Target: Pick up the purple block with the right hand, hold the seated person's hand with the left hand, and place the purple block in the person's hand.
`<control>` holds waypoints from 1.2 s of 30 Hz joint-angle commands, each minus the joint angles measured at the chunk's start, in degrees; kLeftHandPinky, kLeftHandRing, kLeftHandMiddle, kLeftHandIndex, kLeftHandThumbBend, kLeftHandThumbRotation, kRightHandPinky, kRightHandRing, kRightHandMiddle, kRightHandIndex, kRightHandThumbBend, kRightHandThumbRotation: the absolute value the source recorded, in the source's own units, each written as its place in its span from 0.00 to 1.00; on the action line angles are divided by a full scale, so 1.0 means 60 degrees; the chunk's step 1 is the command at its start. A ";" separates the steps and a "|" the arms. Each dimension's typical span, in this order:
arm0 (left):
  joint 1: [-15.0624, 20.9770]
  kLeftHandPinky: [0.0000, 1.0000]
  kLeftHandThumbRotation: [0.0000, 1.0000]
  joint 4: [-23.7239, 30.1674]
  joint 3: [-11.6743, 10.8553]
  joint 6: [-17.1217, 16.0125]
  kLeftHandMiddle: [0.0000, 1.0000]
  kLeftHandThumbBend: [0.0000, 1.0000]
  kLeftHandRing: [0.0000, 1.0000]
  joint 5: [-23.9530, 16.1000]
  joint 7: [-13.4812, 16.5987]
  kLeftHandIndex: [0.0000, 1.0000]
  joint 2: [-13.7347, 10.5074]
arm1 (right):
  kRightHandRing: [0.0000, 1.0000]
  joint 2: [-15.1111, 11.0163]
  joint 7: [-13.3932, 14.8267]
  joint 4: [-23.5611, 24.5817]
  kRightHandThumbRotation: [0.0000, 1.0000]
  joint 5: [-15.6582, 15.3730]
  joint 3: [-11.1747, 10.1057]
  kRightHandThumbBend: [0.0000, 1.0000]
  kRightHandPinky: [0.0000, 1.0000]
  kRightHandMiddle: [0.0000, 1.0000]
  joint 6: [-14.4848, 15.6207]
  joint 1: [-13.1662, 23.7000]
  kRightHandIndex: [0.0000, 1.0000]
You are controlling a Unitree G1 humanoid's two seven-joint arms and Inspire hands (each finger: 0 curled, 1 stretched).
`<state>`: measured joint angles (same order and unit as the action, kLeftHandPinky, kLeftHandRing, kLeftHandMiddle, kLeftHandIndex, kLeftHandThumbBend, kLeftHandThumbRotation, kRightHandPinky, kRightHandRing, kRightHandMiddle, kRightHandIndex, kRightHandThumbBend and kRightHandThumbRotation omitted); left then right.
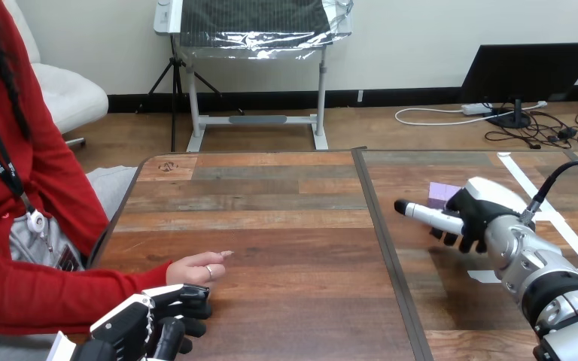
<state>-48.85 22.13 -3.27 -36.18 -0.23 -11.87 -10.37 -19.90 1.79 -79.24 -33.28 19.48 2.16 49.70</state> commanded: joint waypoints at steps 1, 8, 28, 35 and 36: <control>0.0264 0.57 0.83 0.0249 0.0004 -0.0065 0.67 0.40 0.64 -0.0020 -0.0005 0.68 -0.0053 | 0.54 -0.0082 0.0488 0.0141 1.00 0.0185 -0.0216 0.72 0.50 0.56 -0.0322 0.0371 0.52; 0.0312 0.57 0.83 0.0216 0.0007 -0.0060 0.67 0.41 0.64 -0.0103 0.0023 0.68 -0.0032 | 0.38 -0.0099 0.0867 0.0164 1.00 0.0215 -0.0231 0.73 0.30 0.40 -0.0387 0.0428 0.39; 0.0481 0.57 0.84 0.0100 0.0068 -0.0095 0.67 0.39 0.64 -0.0255 0.0039 0.68 -0.0018 | 0.11 -0.0156 0.1825 0.0195 1.00 0.0274 -0.0325 0.79 0.07 0.18 -0.0801 0.0423 0.25; 0.0536 0.57 0.84 0.0038 0.0087 -0.0076 0.67 0.38 0.64 -0.0289 0.0056 0.67 0.0007 | 0.10 -0.0138 0.2103 0.0228 1.00 0.0295 -0.0384 0.81 0.06 0.16 -0.0994 0.0445 0.23; 0.0539 0.57 0.84 0.0038 0.0092 -0.0057 0.67 0.38 0.64 -0.0291 0.0056 0.67 0.0009 | 0.10 -0.0134 0.2160 0.0227 0.99 0.0301 -0.0396 0.82 0.06 0.16 -0.1017 0.0447 0.22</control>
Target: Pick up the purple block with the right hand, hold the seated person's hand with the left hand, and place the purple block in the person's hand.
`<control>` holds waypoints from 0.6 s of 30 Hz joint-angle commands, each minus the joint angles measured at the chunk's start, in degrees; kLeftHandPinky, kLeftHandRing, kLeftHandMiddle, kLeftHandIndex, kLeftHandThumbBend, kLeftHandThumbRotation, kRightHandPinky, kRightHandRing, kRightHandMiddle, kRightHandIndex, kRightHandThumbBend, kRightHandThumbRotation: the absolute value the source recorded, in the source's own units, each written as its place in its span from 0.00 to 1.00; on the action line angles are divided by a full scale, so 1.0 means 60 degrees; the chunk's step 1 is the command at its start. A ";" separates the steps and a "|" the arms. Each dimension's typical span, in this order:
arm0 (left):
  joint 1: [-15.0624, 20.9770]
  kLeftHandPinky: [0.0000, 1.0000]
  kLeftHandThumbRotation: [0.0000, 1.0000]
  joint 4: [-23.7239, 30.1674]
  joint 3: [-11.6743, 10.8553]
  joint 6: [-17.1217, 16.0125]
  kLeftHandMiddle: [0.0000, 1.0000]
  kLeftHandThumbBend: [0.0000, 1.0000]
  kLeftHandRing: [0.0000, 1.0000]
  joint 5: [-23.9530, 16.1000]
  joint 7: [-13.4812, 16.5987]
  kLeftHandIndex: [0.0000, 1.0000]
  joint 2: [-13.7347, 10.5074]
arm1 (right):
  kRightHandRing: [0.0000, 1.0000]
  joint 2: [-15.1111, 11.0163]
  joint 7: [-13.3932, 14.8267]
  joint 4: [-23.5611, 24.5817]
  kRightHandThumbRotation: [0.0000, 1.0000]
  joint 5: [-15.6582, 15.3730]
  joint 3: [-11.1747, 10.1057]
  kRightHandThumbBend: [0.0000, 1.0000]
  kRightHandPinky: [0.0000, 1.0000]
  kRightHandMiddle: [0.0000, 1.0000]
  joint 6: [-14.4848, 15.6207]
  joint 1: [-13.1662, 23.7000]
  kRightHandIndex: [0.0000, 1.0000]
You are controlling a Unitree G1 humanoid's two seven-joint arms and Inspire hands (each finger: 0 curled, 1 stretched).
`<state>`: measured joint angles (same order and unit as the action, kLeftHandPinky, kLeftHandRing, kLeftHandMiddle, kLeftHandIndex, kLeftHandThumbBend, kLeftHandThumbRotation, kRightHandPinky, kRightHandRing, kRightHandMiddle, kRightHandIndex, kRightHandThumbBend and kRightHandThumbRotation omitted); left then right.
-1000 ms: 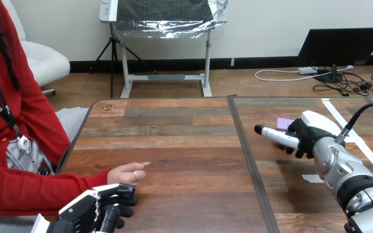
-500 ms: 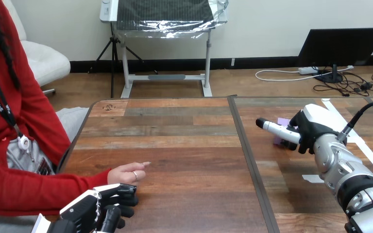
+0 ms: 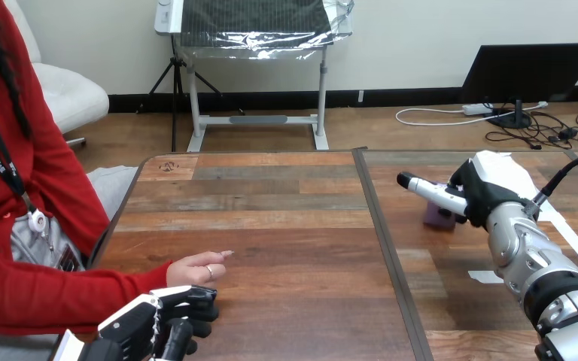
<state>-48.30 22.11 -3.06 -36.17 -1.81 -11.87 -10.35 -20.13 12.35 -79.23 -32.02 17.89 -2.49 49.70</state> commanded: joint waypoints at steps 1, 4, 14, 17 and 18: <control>0.0448 0.57 0.84 0.0044 0.0061 -0.0044 0.67 0.39 0.64 -0.0031 0.0056 0.67 0.0006 | 0.10 -0.0093 0.0435 0.0221 0.99 0.0093 -0.0135 0.82 0.06 0.16 -0.0254 0.0447 0.22; 0.0473 0.57 0.84 0.0028 0.0072 -0.0045 0.67 0.39 0.64 -0.0046 0.0053 0.67 0.0003 | 0.10 -0.0087 0.0555 0.0234 0.99 0.0103 -0.0144 0.82 0.05 0.16 -0.0326 0.0468 0.21; 0.0544 0.57 0.84 -0.0023 0.0111 -0.0046 0.67 0.38 0.64 -0.0052 0.0059 0.67 0.0020 | 0.11 -0.0102 0.0643 0.0243 0.96 0.0228 -0.0260 0.80 0.07 0.17 -0.0548 0.0522 0.20; 0.0566 0.57 0.84 -0.0033 0.0121 -0.0036 0.67 0.38 0.64 -0.0066 0.0066 0.67 0.0029 | 0.12 -0.0104 0.0608 0.0252 0.95 0.0320 -0.0350 0.80 0.08 0.18 -0.0624 0.0551 0.21; 0.0575 0.57 0.84 -0.0036 0.0127 -0.0028 0.67 0.38 0.64 -0.0057 0.0063 0.67 0.0030 | 0.12 -0.0107 0.0583 0.0250 0.94 0.0350 -0.0382 0.80 0.08 0.18 -0.0637 0.0561 0.21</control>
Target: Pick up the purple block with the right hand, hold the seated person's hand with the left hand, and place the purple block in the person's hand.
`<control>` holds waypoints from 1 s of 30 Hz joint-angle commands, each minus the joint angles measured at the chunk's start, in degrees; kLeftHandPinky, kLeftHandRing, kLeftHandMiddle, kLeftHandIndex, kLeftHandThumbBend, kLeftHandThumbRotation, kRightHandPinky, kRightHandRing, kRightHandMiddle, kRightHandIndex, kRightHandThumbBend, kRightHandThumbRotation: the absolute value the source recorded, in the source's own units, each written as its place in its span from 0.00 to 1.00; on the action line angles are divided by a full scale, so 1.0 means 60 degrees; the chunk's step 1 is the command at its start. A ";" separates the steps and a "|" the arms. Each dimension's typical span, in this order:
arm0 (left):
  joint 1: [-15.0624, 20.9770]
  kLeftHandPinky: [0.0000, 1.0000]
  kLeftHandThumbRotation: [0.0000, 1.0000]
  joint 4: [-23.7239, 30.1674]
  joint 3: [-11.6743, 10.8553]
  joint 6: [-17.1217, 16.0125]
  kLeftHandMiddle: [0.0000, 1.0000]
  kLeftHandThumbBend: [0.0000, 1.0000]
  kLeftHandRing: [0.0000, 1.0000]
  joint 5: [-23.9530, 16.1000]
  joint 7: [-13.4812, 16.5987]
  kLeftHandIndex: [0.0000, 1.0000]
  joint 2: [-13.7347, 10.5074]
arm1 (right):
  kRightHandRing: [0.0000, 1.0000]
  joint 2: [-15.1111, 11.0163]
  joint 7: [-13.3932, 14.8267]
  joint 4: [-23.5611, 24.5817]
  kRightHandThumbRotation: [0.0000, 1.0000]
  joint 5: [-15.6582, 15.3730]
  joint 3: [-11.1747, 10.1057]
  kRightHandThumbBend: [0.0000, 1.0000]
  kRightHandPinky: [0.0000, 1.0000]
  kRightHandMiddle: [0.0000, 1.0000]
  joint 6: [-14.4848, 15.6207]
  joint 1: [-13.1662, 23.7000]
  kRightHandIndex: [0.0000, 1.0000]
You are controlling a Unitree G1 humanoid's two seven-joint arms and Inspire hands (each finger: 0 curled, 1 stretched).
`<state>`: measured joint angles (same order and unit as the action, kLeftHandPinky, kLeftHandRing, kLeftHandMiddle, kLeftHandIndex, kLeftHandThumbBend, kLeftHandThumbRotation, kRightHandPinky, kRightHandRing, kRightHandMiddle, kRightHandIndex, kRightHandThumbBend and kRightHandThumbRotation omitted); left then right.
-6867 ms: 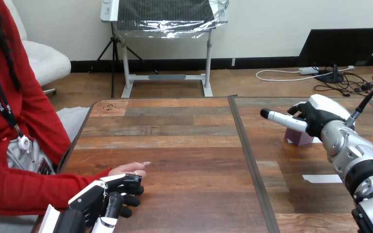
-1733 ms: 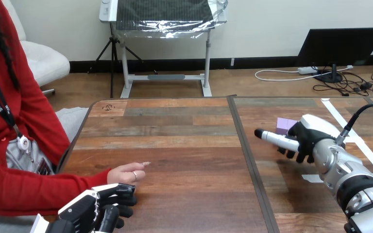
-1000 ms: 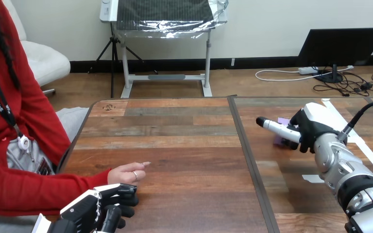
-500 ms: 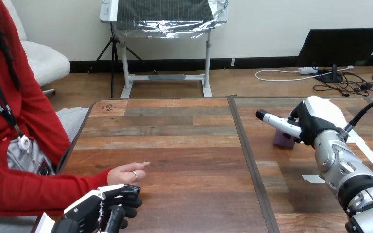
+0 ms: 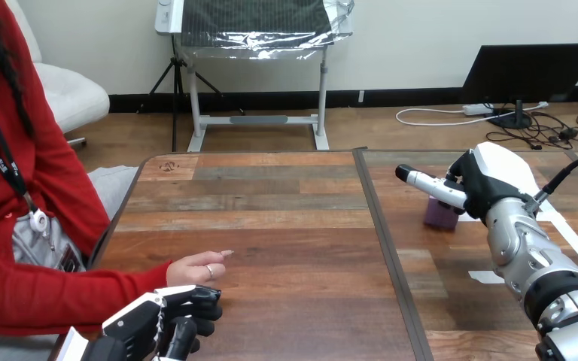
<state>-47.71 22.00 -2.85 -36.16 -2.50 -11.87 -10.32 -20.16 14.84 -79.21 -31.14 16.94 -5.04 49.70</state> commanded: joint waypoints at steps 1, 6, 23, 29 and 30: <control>0.0483 0.57 0.84 -0.0019 0.0096 -0.0025 0.67 0.38 0.64 0.0065 0.0060 0.67 0.0026 | 0.12 -0.0105 0.0152 0.0245 0.94 0.0220 -0.0244 0.80 0.08 0.18 -0.0217 0.0567 0.21; 0.0500 0.57 0.84 -0.0027 0.0094 -0.0008 0.66 0.38 0.64 0.0037 0.0070 0.67 0.0032 | 0.18 -0.0127 0.0138 0.0241 0.93 0.0265 -0.0290 0.79 0.15 0.23 -0.0273 0.0594 0.24; 0.0631 0.56 0.85 -0.0135 0.0164 -0.0095 0.66 0.38 0.63 0.0094 0.0051 0.67 0.0047 | 0.33 -0.0157 -0.0294 0.0239 0.92 0.0219 -0.0223 0.80 0.33 0.36 -0.0076 0.0758 0.44; 0.0665 0.56 0.85 -0.0173 0.0183 -0.0120 0.66 0.39 0.63 0.0094 0.0055 0.67 0.0060 | 0.40 -0.0201 -0.0763 0.0220 0.97 0.0066 -0.0055 0.80 0.36 0.44 0.0093 0.0829 0.53; 0.0667 0.56 0.85 -0.0171 0.0186 -0.0125 0.66 0.39 0.63 0.0089 0.0053 0.67 0.0059 | 0.41 -0.0208 -0.0829 0.0220 0.98 0.0061 -0.0053 0.80 0.37 0.45 0.0100 0.0832 0.54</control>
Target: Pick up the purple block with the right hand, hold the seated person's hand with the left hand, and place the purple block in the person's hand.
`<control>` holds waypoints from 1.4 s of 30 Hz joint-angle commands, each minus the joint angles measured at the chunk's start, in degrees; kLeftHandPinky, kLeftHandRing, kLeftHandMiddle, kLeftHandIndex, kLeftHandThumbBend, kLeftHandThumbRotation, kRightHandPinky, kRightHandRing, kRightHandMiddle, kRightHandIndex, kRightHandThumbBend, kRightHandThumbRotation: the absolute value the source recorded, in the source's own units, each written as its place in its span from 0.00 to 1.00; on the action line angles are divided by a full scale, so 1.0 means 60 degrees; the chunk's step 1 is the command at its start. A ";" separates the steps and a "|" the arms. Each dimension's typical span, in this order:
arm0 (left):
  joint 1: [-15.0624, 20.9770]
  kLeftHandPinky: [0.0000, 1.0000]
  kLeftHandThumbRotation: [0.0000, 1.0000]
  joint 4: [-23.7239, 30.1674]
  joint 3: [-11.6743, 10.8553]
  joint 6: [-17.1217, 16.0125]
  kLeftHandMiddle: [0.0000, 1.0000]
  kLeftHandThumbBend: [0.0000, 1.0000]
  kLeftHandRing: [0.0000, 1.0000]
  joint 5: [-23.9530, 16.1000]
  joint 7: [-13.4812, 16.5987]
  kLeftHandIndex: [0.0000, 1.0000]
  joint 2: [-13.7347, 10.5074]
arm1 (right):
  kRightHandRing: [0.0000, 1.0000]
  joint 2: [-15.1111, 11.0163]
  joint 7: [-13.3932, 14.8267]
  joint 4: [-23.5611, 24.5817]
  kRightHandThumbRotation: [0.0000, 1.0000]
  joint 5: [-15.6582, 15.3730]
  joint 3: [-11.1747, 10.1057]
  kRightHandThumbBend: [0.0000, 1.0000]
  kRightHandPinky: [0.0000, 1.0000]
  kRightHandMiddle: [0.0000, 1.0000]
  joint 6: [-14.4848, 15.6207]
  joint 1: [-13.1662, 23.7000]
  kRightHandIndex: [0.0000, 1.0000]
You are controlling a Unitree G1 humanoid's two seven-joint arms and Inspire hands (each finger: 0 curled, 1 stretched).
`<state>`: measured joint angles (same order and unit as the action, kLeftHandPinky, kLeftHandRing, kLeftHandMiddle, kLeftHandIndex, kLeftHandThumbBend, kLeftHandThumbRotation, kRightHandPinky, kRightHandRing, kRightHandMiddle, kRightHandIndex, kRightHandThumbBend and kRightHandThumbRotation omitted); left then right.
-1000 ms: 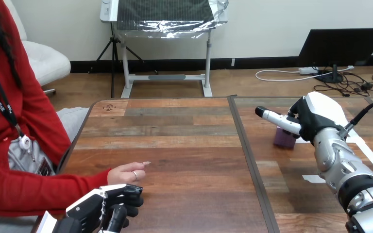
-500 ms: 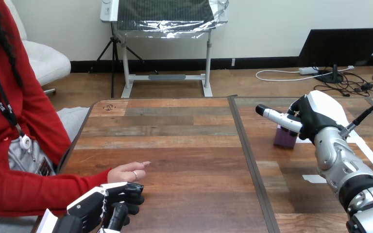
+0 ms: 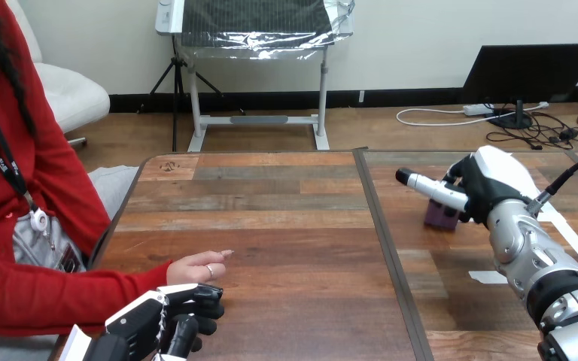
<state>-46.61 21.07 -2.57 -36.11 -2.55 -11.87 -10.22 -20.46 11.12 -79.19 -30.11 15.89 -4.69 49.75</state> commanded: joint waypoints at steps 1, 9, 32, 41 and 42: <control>0.0482 0.56 0.85 -0.0014 0.0141 -0.0136 0.66 0.39 0.63 0.0094 0.0052 0.67 0.0042 | 0.43 -0.0160 -0.0246 0.0220 0.98 -0.0109 0.0115 0.80 0.37 0.46 0.0045 0.0824 0.56; 0.0453 0.56 0.85 0.0058 0.0178 -0.0058 0.66 0.38 0.63 0.0141 0.0033 0.67 0.0027 | 0.50 -0.0161 -0.0426 0.0242 0.99 -0.0044 0.0015 0.81 0.39 0.54 0.0070 0.0817 0.67; 0.0437 0.56 0.85 0.0006 0.0180 -0.0110 0.66 0.40 0.63 0.0137 0.0106 0.67 0.0030 | 0.60 -0.0127 -0.0815 0.0222 1.00 -0.0075 0.0048 0.84 0.46 0.65 0.0367 0.0862 0.81; 0.0407 0.56 0.85 0.0043 0.0152 -0.0104 0.66 0.40 0.63 0.0025 0.0175 0.67 0.0057 | 0.67 -0.0126 -0.0782 0.0231 1.00 -0.0114 0.0081 0.84 0.54 0.71 0.0378 0.0856 0.84; 0.0404 0.56 0.85 0.0047 0.0153 -0.0100 0.66 0.40 0.63 0.0031 0.0173 0.67 0.0050 | 0.68 -0.0129 -0.0744 0.0231 1.00 -0.0118 0.0081 0.84 0.54 0.71 0.0351 0.0845 0.84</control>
<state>-46.57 20.68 -1.40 -36.10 -2.59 -11.55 -10.19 -20.46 6.15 -79.20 -30.45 16.04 -2.03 49.75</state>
